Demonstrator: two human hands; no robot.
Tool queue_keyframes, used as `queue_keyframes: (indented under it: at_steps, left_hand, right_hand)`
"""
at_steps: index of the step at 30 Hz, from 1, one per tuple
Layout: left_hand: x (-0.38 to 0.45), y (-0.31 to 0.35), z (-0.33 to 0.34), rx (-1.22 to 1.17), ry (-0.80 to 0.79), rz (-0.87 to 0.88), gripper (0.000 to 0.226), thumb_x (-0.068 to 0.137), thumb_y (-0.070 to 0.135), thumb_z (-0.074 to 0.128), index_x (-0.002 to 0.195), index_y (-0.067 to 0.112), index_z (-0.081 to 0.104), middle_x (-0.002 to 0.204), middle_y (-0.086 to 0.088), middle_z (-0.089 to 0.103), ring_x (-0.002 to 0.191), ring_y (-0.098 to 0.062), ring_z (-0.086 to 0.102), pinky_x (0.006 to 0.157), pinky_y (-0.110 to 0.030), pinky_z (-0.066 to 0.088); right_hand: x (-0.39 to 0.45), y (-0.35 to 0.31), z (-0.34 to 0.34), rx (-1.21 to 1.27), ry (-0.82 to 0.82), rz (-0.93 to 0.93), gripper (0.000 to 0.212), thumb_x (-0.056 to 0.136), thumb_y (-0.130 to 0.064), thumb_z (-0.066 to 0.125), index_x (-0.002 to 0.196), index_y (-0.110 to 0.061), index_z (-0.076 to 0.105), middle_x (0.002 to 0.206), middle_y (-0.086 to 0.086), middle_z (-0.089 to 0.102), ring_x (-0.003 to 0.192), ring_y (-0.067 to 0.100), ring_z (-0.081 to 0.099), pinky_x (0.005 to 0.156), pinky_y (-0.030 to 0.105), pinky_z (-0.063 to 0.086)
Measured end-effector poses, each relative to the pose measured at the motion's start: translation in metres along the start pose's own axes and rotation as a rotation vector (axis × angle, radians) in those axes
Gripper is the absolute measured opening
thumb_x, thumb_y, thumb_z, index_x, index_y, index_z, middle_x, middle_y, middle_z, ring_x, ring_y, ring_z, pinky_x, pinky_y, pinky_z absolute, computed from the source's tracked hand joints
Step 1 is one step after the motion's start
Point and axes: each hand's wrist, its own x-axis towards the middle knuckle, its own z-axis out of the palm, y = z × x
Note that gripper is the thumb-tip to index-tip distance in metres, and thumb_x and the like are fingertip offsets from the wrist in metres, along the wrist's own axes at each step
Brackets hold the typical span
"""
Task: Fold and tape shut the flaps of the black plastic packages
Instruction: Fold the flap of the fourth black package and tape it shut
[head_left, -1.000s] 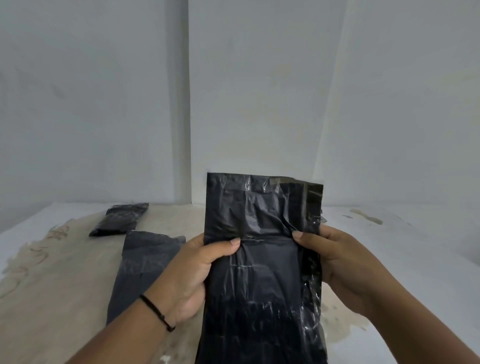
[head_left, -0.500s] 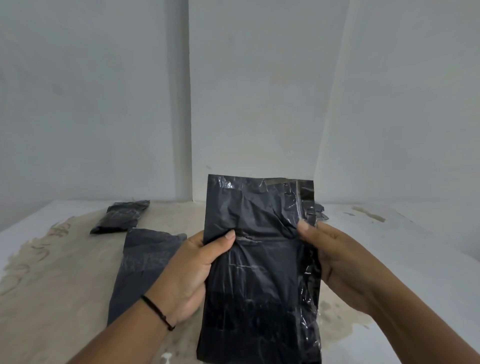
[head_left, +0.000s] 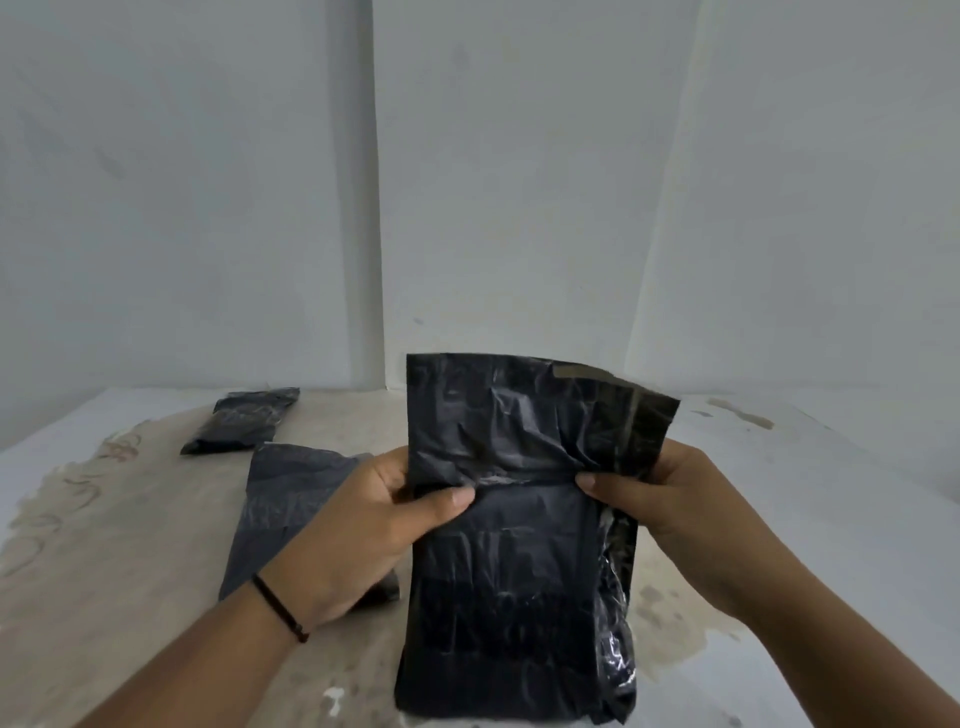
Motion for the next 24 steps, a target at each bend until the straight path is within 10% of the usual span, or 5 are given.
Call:
queue_keyframes:
  at_steps: [8, 13, 17, 20, 24]
  left_hand:
    - [-0.004, -0.009, -0.017, -0.129, 0.017, 0.007, 0.012, 0.071, 0.009, 0.061, 0.071, 0.014, 0.072, 0.104, -0.005, 0.071, 0.101, -0.022, 0.063, 0.078, -0.030, 0.054]
    - [-0.008, -0.002, -0.007, -0.183, -0.035, -0.316, 0.045, 0.074, 0.045, 0.070, 0.106, 0.014, 0.064, 0.104, -0.009, 0.072, 0.094, -0.025, 0.068, 0.084, -0.040, 0.052]
    - [-0.007, -0.008, 0.000, -0.056, -0.066, -0.343, 0.044, 0.071, 0.012, 0.072, 0.114, 0.008, 0.063, 0.111, -0.011, 0.072, 0.102, -0.024, 0.069, 0.082, -0.029, 0.057]
    - [-0.007, -0.017, -0.003, -0.091, -0.006, -0.326, 0.040, 0.071, 0.007, 0.070, 0.111, 0.004, 0.065, 0.109, -0.013, 0.072, 0.100, -0.025, 0.069, 0.079, -0.028, 0.058]
    - [-0.008, -0.023, -0.004, -0.130, 0.026, -0.281, 0.040, 0.069, 0.008, 0.069, 0.108, 0.003, 0.066, 0.108, -0.014, 0.072, 0.100, -0.025, 0.069, 0.082, -0.029, 0.058]
  right_hand:
    - [-0.005, 0.022, -0.006, 0.168, -0.145, -0.170, 0.043, 0.063, -0.046, 0.079, 0.089, -0.012, 0.078, 0.092, 0.004, 0.074, 0.089, 0.021, 0.068, 0.078, 0.022, 0.055]
    - [-0.010, 0.019, 0.002, 0.197, -0.126, -0.122, 0.067, 0.034, -0.011, 0.084, 0.087, 0.024, 0.061, 0.080, 0.007, 0.066, 0.068, 0.014, 0.069, 0.059, 0.021, 0.057]
    - [-0.018, 0.029, -0.002, 0.010, -0.161, -0.187, 0.036, 0.051, 0.006, 0.076, 0.084, -0.007, 0.075, 0.092, -0.005, 0.066, 0.084, 0.007, 0.068, 0.067, 0.021, 0.057]
    - [-0.025, 0.040, -0.014, -0.506, -0.136, -0.355, 0.074, 0.080, 0.015, 0.057, 0.100, -0.055, 0.067, 0.125, -0.026, 0.053, 0.122, -0.003, 0.047, 0.093, 0.012, 0.045]
    - [-0.046, 0.029, -0.031, -0.386, -0.217, -0.179, 0.064, 0.068, -0.030, 0.053, 0.122, -0.063, 0.047, 0.138, -0.031, 0.044, 0.132, -0.008, 0.035, 0.105, 0.020, 0.034]
